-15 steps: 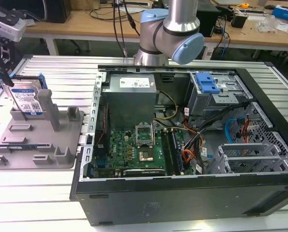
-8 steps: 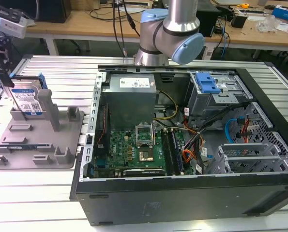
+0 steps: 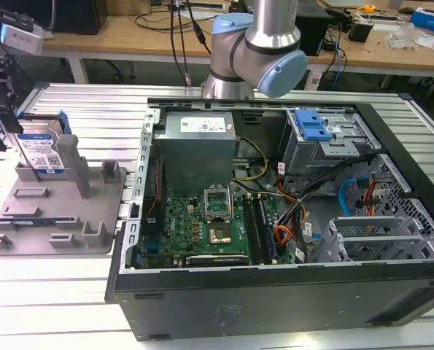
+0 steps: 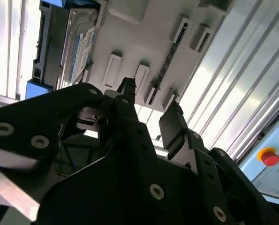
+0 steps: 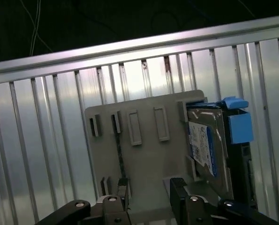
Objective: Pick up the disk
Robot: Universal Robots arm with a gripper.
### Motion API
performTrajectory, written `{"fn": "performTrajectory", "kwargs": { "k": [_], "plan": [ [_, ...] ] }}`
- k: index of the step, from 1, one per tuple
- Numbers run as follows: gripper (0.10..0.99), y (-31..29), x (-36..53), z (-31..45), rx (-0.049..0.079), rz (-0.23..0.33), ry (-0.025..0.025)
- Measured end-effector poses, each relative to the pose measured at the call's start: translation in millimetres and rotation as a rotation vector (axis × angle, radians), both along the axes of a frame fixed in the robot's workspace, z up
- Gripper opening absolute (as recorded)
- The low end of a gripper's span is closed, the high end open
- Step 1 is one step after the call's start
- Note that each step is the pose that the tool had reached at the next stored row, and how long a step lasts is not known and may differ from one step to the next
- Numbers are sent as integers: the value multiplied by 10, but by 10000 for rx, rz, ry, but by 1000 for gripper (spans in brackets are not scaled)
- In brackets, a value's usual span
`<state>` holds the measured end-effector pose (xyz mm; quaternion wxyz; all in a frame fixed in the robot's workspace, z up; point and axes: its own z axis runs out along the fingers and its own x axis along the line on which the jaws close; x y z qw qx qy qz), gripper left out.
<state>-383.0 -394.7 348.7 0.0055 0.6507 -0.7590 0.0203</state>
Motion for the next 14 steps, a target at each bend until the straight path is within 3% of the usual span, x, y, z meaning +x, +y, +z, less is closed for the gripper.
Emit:
{"fn": "performTrajectory", "kwargs": {
  "k": [1, 2, 5, 9, 10, 14],
  "plan": [
    [482, 38, 1, 0, -2, 0, 0],
    [482, 131, -1, 0, -1, -2, -4],
    [482, 289, -3, -1, -1, 0, -17],
    [482, 453, -7, -4, -1, 4, -38],
    [482, 563, -10, -5, -1, 5, -55],
    [482, 749, -17, -5, -1, 6, -89]
  ]
}}
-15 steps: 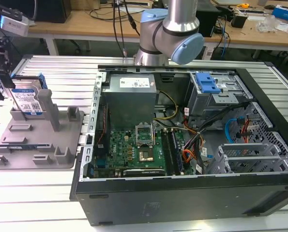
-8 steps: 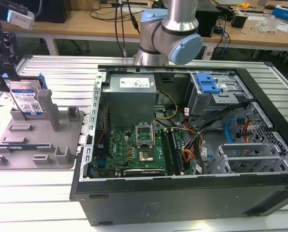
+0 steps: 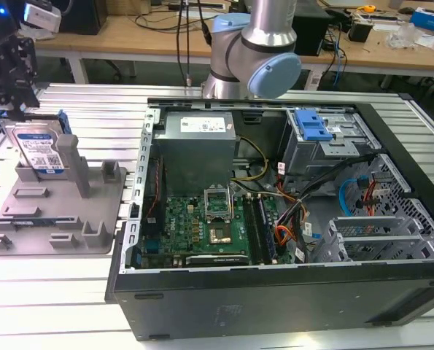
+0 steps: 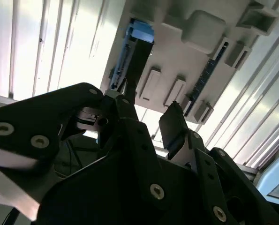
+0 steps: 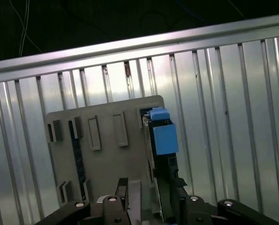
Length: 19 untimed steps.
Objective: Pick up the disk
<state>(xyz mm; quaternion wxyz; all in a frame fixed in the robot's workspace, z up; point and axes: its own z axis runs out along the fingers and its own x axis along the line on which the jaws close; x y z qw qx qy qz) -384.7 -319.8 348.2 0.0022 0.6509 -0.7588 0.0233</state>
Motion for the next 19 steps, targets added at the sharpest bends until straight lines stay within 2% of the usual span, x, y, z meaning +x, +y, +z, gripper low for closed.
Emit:
{"fn": "performTrajectory", "kwargs": {
  "k": [1, 4, 5, 6, 8, 9, 11, 13, 17, 19],
  "plan": [
    [482, 66, -3, -1, 0, -2, -15],
    [482, 130, -62, -5, 0, -35, -46],
    [482, 134, -98, -7, 0, -37, -46],
    [482, 136, -180, -15, 0, -37, -50],
    [482, 137, -283, -23, 0, -35, -50],
    [482, 136, -305, -32, 2, 63, -53],
    [482, 137, -306, -46, 3, 633, -50],
    [482, 138, -309, -53, 3, 932, -49],
    [482, 138, -315, -54, 2, 978, -51],
    [482, 133, -348, -70, 2, 976, -44]
  ]
}}
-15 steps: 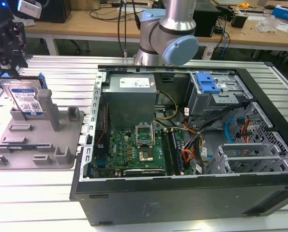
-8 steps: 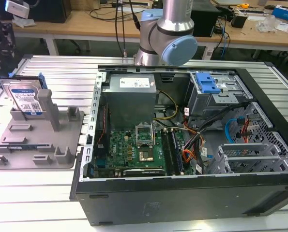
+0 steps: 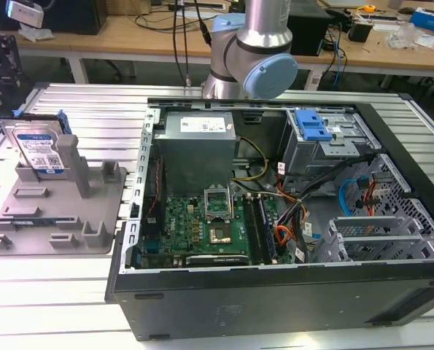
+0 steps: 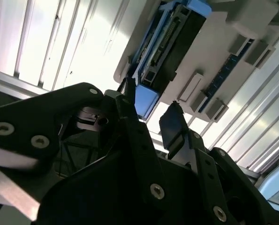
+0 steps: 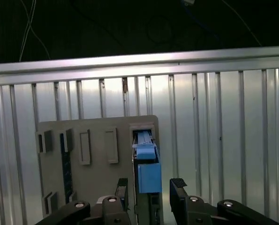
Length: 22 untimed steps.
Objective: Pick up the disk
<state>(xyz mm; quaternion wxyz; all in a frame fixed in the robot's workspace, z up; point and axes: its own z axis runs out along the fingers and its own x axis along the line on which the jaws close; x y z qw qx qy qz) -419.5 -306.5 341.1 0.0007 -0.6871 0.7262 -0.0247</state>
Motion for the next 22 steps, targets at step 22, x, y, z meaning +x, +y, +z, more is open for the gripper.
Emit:
{"fn": "performTrajectory", "kwargs": {
  "k": [22],
  "plan": [
    [482, 5, -13, -225, 0, 28, 64]
  ]
}}
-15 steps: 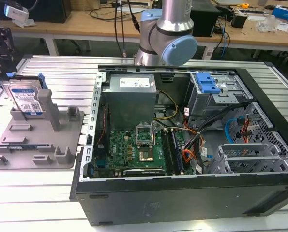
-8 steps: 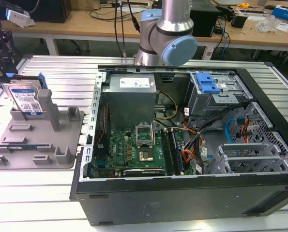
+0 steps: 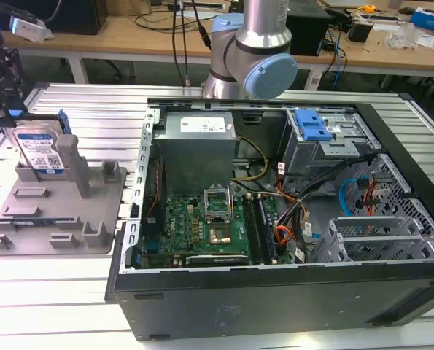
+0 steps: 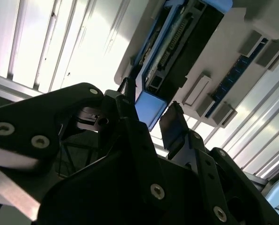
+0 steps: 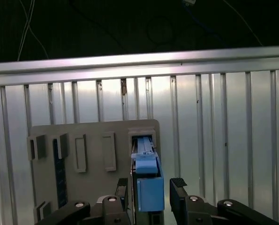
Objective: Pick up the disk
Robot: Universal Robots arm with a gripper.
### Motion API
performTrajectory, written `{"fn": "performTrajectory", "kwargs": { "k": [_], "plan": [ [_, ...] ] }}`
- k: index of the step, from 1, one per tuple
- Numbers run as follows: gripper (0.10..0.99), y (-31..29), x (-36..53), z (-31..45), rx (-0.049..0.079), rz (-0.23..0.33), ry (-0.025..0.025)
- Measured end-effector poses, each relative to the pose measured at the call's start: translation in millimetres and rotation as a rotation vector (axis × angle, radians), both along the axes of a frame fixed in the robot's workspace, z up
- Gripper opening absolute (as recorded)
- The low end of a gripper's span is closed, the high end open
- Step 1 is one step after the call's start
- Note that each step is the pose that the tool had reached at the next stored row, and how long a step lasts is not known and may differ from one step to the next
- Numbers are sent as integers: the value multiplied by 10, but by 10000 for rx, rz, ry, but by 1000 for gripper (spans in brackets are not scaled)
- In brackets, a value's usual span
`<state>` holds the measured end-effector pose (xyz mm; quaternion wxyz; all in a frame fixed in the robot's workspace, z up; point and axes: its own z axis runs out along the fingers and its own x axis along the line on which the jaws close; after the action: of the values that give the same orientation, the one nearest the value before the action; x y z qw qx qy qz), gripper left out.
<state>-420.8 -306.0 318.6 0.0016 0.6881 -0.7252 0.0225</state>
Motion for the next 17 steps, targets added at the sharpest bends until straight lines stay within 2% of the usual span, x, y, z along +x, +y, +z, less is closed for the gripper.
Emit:
{"fn": "performTrajectory", "kwargs": {
  "k": [3, 13, 16, 17],
  "plan": [
    [482, 0, 9, -50, 0, -2, 0],
    [482, 0, 25, -106, -1, -1, 9],
    [482, 0, 25, -122, 0, 0, 184],
    [482, 0, 25, -131, 0, -1, 289]
  ]
}}
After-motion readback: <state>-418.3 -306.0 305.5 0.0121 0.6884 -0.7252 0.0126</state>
